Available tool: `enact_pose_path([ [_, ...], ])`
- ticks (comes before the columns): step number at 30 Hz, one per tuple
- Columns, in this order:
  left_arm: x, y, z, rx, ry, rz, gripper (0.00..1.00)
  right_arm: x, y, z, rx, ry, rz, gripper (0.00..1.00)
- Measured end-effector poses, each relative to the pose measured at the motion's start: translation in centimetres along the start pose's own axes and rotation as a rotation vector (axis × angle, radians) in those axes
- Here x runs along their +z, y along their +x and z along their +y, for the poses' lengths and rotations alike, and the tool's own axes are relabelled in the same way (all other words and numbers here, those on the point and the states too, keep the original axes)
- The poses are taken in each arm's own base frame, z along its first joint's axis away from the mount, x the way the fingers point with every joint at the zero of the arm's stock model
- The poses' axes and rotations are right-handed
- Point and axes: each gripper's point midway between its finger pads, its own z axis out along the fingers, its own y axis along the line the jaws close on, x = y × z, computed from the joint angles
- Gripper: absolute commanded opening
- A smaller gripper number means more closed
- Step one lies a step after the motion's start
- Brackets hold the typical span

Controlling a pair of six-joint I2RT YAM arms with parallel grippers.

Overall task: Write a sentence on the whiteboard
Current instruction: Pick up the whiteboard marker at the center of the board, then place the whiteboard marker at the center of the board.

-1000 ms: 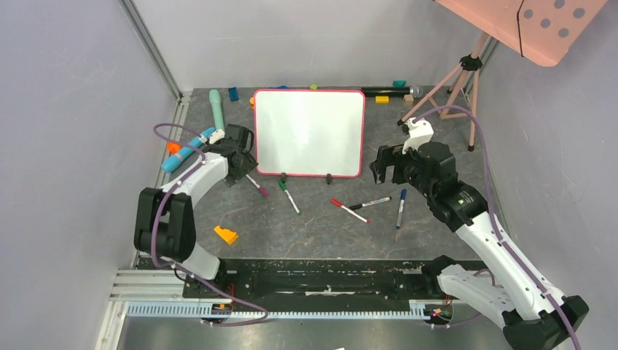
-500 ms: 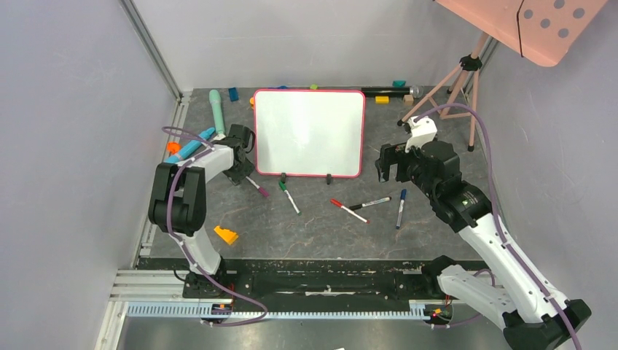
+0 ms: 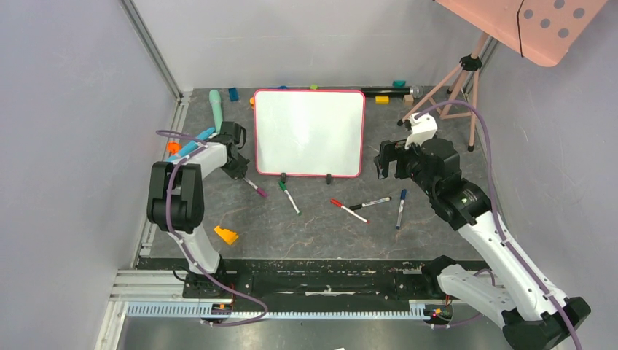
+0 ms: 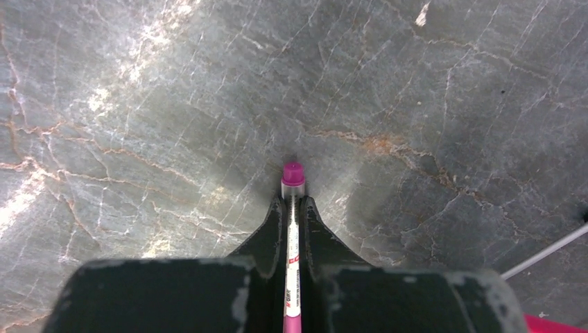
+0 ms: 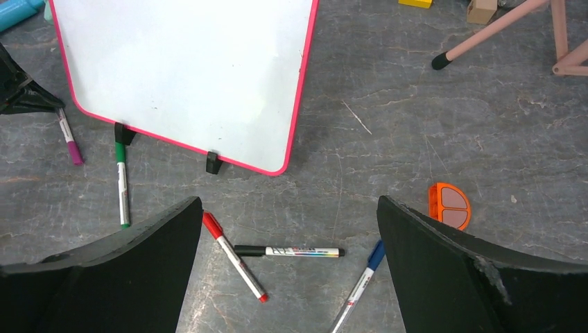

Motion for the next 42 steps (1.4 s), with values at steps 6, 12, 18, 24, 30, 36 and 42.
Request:
enact_pose_path([
  [6, -2.4, 0.6, 0.9, 0.006, 0.008, 0.025, 0.02, -0.1, 0.0, 1.0, 0.023, -0.052, 0.000, 0.98],
  [12, -11.3, -2.0, -2.1, -0.001, 0.288, -0.060, 0.02, 1.1, 1.2, 3.6, 0.054, -0.179, 0.066, 0.98],
  [18, -21.8, 0.6, -10.1, 0.183, 0.831, -0.101, 0.02, 2.4, 1.9, 6.4, 0.088, -0.305, 0.162, 0.98],
  [24, -29.4, 10.2, -14.9, 0.487, 1.225, 0.011, 0.02, 1.6, -0.8, 9.5, 0.107, -0.478, 0.151, 0.95],
  [30, -36.3, 15.8, -15.5, 0.708, 1.581, 0.015, 0.02, 0.0, -2.3, 12.9, 0.099, -0.697, 0.199, 0.92],
  [36, -40.4, 16.5, -15.0, 0.790, 1.754, -0.080, 0.02, -1.7, -1.5, 13.9, 0.116, -0.787, 0.216, 0.84],
  [42, -42.2, 17.5, -14.8, 0.807, 1.822, -0.099, 0.02, -2.5, -1.0, 14.7, 0.153, -0.844, 0.222, 0.66],
])
